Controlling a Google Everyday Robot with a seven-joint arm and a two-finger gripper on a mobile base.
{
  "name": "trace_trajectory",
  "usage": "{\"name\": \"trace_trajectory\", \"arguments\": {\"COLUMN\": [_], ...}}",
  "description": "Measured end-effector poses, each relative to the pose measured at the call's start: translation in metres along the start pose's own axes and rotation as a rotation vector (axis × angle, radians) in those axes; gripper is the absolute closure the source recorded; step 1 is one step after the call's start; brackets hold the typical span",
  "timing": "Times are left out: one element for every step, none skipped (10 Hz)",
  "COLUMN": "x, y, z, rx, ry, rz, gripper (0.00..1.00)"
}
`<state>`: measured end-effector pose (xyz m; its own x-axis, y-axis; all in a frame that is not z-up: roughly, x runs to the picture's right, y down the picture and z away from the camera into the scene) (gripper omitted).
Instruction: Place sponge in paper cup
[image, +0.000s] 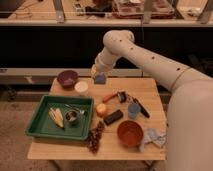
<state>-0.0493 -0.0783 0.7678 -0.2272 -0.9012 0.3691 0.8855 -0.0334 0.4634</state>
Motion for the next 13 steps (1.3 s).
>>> {"name": "trace_trajectory", "arguments": {"x": [-0.001, -0.003, -0.004, -0.005, -0.005, -0.004, -0.003, -0.001, 0.0, 0.002, 0.004, 0.008, 0.012], "y": [-0.007, -0.017, -0.022, -0.025, -0.031, -0.038, -0.042, -0.041, -0.041, -0.043, -0.042, -0.037, -0.033], "z": [0.008, 0.018, 0.026, 0.031, 0.04, 0.047, 0.053, 0.062, 0.068, 0.075, 0.081, 0.088, 0.094], "rx": [-0.015, -0.03, -0.043, -0.053, -0.07, -0.081, -0.088, -0.105, -0.108, -0.11, -0.112, -0.117, -0.118], "ry": [-0.002, -0.005, -0.007, -0.009, -0.01, -0.011, -0.014, -0.019, -0.025, -0.034, -0.042, -0.05, -0.055], "rz": [-0.014, -0.033, -0.044, -0.049, -0.061, -0.071, -0.076, -0.081, -0.083, -0.088, -0.093, -0.092, -0.09], "gripper": [1.0, 1.0, 1.0, 1.0, 1.0, 1.0, 1.0, 1.0, 1.0, 1.0, 1.0, 1.0, 1.0]}}
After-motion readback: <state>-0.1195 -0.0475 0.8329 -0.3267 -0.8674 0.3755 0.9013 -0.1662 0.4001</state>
